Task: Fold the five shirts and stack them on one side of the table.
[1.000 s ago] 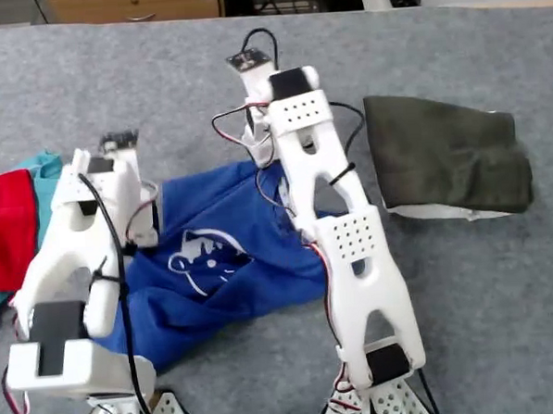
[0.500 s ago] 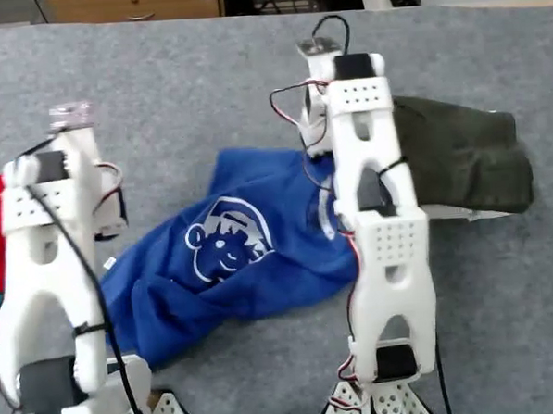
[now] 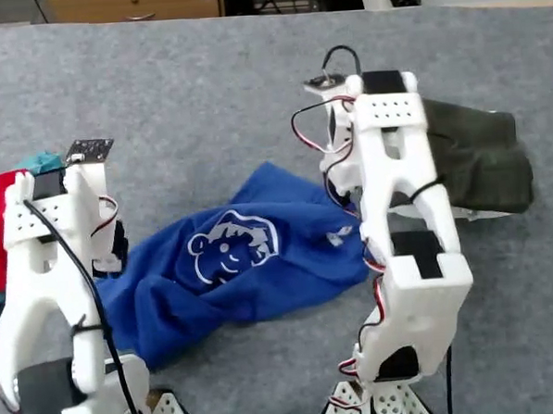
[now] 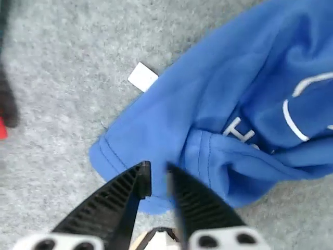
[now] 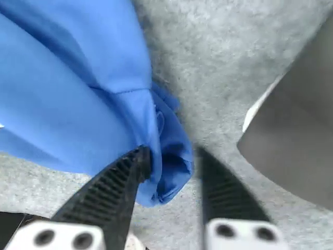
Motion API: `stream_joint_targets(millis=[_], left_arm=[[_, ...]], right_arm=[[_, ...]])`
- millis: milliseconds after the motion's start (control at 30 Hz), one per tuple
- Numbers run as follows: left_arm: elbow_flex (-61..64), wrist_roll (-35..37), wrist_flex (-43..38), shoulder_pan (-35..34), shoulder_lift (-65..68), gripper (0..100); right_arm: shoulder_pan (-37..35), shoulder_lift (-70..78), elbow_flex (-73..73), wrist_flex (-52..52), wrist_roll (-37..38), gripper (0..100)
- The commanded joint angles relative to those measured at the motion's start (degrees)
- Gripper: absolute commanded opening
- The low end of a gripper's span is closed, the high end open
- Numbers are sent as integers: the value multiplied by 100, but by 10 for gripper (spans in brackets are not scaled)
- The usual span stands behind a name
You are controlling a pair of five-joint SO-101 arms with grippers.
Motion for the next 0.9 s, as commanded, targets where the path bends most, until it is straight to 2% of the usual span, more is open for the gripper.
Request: stream_joint_targets(millis=[0,100,233,300,400,500,700,867], left_arm=[[-92,176,-264,-40,220,209],[-268,554,-580,-40,563,223],[-268,1125,-914,4,1266,192],[-259,1116,-853,145,1662,149],[-268,897,-695,549,2145,28],[-136,862,-659,980,2435,33],[426,853,-668,1701,1987,29],[1235,343,-624,2132,448,29]], right_arm=[[9,-462,-470,44,0,374],[-123,-549,-725,53,0,374],[-615,-453,-980,26,0,374],[-949,-242,-1138,-35,0,374],[-1292,57,-1552,44,0,374],[-1310,75,-1727,53,0,374],[-1451,374,-2158,-114,0,374],[-1538,1314,-2273,-237,0,374]])
